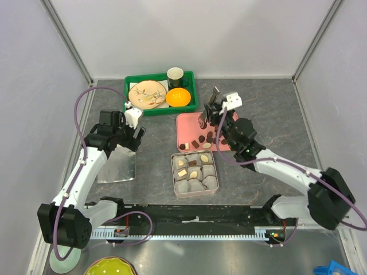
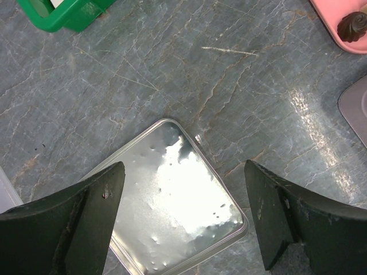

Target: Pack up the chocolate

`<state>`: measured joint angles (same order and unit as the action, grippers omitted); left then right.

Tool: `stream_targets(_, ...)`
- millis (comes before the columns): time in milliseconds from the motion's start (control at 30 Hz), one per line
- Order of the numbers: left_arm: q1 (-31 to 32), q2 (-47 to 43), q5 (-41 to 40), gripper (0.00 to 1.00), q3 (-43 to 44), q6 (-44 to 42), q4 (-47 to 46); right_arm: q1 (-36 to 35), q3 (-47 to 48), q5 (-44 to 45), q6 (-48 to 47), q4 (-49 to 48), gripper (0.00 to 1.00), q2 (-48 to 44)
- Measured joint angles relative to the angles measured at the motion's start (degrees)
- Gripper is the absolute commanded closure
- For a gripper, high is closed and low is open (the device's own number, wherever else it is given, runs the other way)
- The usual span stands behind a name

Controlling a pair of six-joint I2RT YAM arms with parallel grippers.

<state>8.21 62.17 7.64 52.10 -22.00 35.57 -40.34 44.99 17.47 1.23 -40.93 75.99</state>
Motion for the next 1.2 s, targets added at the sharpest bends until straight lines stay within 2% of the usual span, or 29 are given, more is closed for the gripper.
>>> stream_targets(200,0.0,0.0,0.0,0.08,0.0,0.0,0.0,-4.7,-7.6,-0.9,0.7,7.2,0.81,-12.9)
stream_targets(500,0.0,0.0,0.0,0.08,0.0,0.0,0.0,-13.4,-10.0,-0.4,1.6,19.8,0.81,-23.1)
stream_targets(833,0.0,0.0,0.0,0.08,0.0,0.0,0.0,-15.3,-13.0,0.6,3.3,28.2,0.81,-25.8)
stream_targets(1000,0.0,0.0,0.0,0.08,0.0,0.0,0.0,-16.1,-13.2,0.6,3.9,29.5,0.8,-25.8)
stream_targets(1200,0.0,0.0,0.0,0.08,0.0,0.0,0.0,-16.5,-13.6,0.6,4.4,29.5,0.72,-25.7)
